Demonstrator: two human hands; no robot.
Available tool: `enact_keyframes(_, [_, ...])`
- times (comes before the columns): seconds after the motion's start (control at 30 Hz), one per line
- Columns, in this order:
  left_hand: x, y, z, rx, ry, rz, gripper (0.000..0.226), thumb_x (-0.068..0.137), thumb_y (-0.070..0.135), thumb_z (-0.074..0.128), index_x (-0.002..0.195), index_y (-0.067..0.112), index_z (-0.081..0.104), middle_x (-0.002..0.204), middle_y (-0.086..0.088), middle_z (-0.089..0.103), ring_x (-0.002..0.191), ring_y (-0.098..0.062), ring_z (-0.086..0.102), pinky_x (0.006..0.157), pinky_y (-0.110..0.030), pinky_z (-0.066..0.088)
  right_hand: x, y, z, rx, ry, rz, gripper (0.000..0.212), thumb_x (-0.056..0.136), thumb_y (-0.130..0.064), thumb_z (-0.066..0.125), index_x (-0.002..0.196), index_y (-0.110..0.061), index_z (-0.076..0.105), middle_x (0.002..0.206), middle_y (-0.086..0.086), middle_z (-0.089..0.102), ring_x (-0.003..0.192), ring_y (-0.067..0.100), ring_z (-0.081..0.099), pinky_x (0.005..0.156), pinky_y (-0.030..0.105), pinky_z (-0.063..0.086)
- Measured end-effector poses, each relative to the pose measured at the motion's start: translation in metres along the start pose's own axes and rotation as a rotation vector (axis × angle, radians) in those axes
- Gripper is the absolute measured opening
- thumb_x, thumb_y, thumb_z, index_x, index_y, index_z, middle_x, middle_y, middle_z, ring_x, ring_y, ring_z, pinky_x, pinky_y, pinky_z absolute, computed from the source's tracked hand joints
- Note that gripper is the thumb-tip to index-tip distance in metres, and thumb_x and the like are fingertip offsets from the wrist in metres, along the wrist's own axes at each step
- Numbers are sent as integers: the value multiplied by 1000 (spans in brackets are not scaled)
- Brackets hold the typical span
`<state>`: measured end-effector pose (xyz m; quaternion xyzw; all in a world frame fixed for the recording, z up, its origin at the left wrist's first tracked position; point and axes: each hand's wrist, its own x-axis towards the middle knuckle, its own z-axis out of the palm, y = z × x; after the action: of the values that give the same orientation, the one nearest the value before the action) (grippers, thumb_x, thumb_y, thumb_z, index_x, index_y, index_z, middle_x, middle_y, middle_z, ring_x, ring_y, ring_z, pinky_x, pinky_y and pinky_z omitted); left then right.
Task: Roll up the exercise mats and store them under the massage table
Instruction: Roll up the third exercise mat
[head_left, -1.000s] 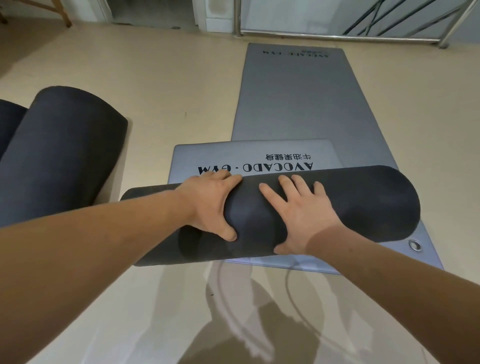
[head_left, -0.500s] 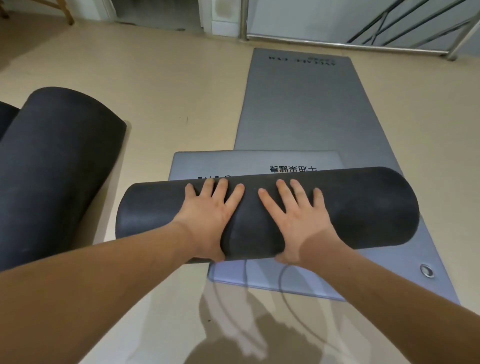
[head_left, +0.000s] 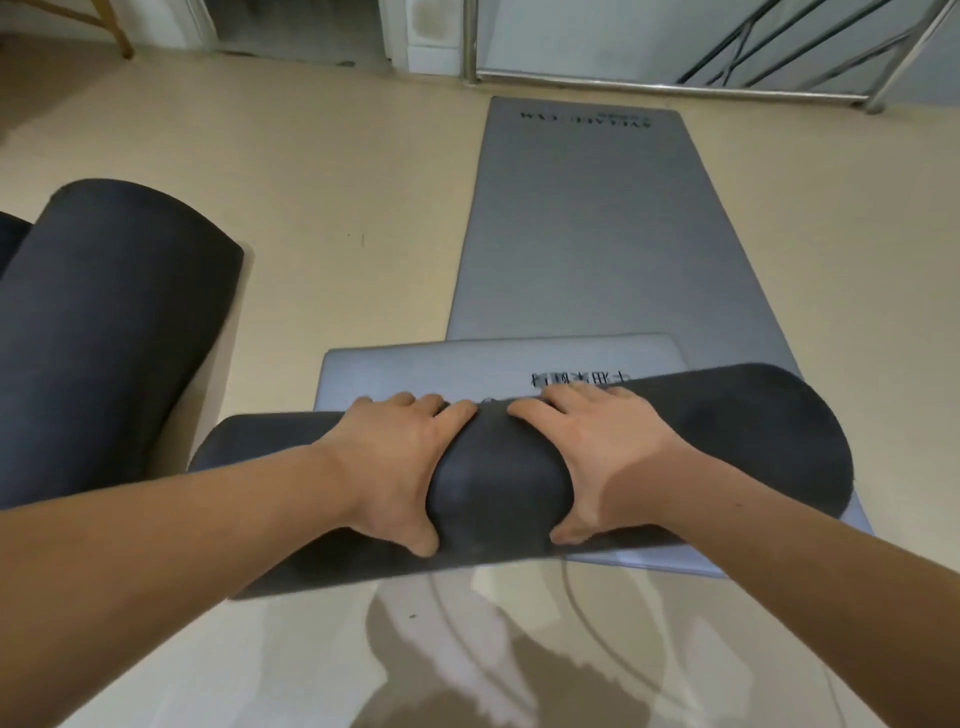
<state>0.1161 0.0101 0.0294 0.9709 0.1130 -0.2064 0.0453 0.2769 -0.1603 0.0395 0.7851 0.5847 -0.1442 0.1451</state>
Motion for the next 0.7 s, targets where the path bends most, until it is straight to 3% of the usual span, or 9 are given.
enact_keyframes(0.1, [-15,1,2,-193,-180,46,102,43,68,87,130,49,37,112,18,60,99,-13,63,89,-42,57,-15,-7,-13,103,-218,-48,117,50,-73,89,144,-46,26,129,-11,50,119,20,54,98,46,50])
enact_keyframes(0.17, [-16,-3,5,-325,-287,37,100,41,62,94,126,55,41,114,21,64,103,-10,65,95,-40,56,-18,-12,-19,173,-325,-39,122,53,-69,92,150,-49,21,135,-11,50,125,21,54,102,46,49])
enact_keyframes(0.3, [-3,-22,9,-549,-335,11,109,40,41,104,136,50,51,124,25,65,118,-8,63,109,-41,51,-24,-35,-22,26,-274,30,128,63,-69,87,159,-41,7,145,1,42,132,30,44,104,56,47])
enact_keyframes(0.37, [-1,-33,4,-599,-286,-34,125,44,39,106,153,41,43,141,21,57,132,-11,56,118,-39,43,-25,-49,-19,-3,-290,73,138,62,-72,87,161,-39,-3,155,10,29,144,38,33,109,62,42])
enact_keyframes(0.47, [-7,-44,-12,-444,-131,-116,133,55,57,99,164,33,27,163,12,35,148,-19,38,121,-39,35,-16,-55,-5,-62,-319,108,156,57,-73,89,161,-37,-22,169,18,6,155,45,12,115,68,31])
enact_keyframes(0.57, [-15,-37,-25,-150,35,-111,102,69,68,85,155,32,43,160,6,39,143,-22,44,111,-43,46,-1,-37,-13,-43,-256,68,156,46,-80,88,163,-41,-9,159,9,32,143,36,38,108,56,41])
enact_keyframes(0.63, [-22,-22,-26,-156,91,-44,81,73,63,81,144,37,54,144,7,51,129,-21,54,101,-41,52,11,-19,-27,62,-244,40,150,42,-84,86,162,-48,4,145,-2,46,131,28,50,99,47,44])
enact_keyframes(0.7, [-26,-5,-16,-134,34,-27,100,65,72,81,151,39,42,144,6,47,128,-23,51,103,-44,51,28,-6,-40,187,-300,54,144,40,-80,90,159,-53,14,144,-11,49,131,25,51,104,46,44])
